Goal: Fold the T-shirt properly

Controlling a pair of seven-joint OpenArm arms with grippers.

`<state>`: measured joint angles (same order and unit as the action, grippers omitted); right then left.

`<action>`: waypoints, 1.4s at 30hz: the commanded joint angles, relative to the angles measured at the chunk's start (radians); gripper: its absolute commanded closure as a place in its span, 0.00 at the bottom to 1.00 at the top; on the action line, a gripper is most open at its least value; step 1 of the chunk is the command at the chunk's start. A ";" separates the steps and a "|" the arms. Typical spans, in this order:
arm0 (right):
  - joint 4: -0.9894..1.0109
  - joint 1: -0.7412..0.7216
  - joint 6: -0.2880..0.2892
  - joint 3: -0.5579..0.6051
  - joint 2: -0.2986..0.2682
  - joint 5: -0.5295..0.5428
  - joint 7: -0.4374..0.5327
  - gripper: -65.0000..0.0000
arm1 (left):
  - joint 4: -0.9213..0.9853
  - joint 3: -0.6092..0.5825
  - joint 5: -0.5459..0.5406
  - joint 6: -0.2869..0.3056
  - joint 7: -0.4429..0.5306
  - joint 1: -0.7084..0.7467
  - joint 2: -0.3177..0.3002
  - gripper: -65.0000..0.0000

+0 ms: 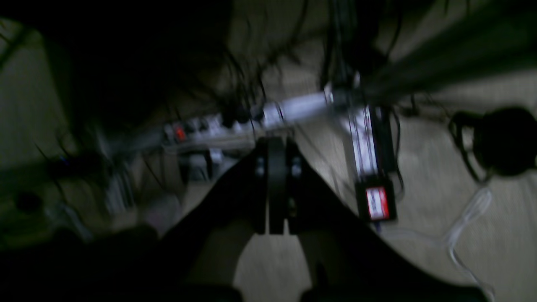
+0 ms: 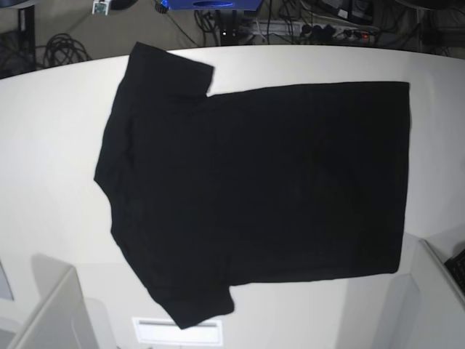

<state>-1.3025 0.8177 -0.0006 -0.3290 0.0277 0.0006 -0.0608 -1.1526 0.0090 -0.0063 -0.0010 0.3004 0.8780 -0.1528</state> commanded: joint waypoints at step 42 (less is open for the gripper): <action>-0.684 -0.047 -0.003 0.117 0.071 0.035 -0.040 0.23 | -0.709 0.357 -0.340 -0.004 0.000 0.214 -0.035 0.94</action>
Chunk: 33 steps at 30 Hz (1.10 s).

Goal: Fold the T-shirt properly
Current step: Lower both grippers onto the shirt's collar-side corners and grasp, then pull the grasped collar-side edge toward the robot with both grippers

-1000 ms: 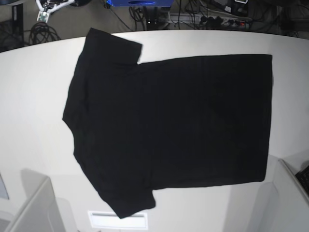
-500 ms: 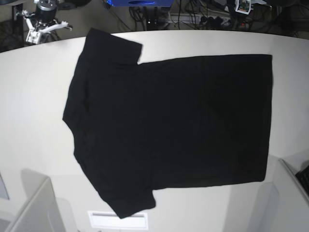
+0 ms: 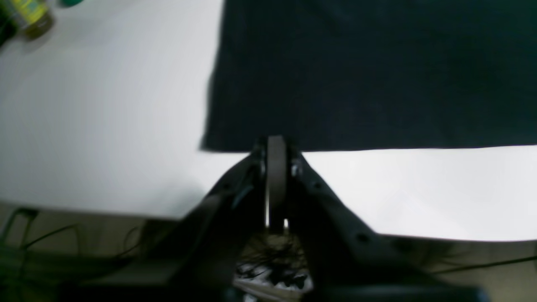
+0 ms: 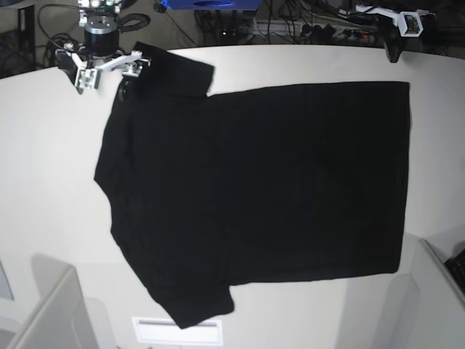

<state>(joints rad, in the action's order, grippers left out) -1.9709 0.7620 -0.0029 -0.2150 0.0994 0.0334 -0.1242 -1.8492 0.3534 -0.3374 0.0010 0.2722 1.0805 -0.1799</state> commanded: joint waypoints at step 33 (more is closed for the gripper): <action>0.222 -0.083 -0.001 0.101 -0.226 0.705 -0.216 0.33 | 0.213 0.345 -0.374 0.296 -0.281 -0.202 0.000 0.69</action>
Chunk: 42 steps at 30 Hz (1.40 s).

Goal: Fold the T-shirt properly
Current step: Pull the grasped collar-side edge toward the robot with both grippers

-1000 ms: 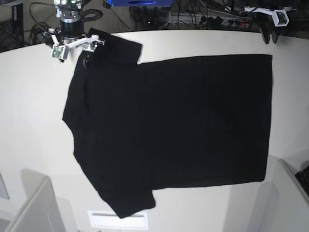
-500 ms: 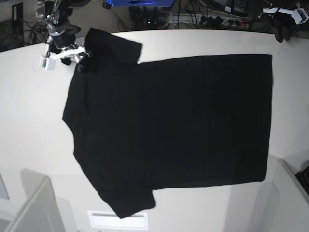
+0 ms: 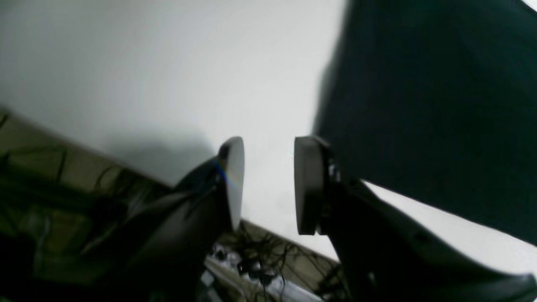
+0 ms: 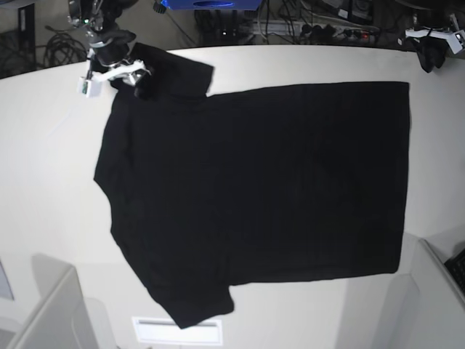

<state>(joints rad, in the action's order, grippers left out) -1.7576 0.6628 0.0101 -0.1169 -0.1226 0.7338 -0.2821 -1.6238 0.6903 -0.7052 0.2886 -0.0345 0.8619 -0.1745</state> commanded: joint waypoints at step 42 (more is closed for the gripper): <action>0.014 -0.005 -0.014 0.007 -0.022 0.005 -0.136 1.00 | 0.102 0.177 0.000 0.222 -0.410 -0.278 0.068 0.72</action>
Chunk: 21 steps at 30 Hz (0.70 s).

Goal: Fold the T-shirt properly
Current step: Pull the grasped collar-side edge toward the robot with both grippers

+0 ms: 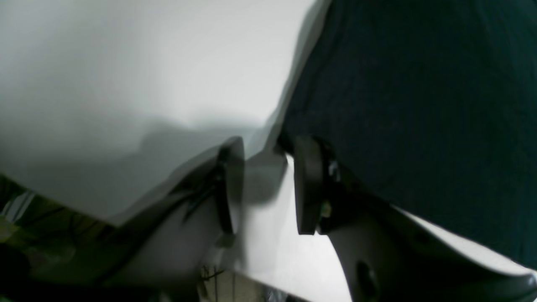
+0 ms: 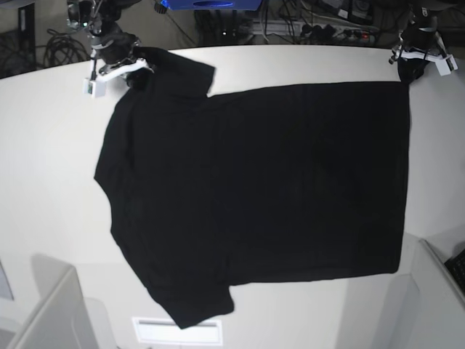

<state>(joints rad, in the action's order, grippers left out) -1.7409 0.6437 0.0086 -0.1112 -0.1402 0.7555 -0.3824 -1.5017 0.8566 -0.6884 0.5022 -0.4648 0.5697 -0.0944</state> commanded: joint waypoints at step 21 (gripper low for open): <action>0.000 0.014 -0.012 0.001 -0.006 -0.017 -0.036 1.00 | -0.060 0.051 -0.021 0.009 0.014 0.011 -0.012 0.20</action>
<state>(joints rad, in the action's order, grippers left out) -1.7405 0.6437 0.0086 -0.1112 -0.1402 0.7555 -0.3824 -1.5482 0.9020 -0.6899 0.5018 -0.4690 0.5812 -0.0971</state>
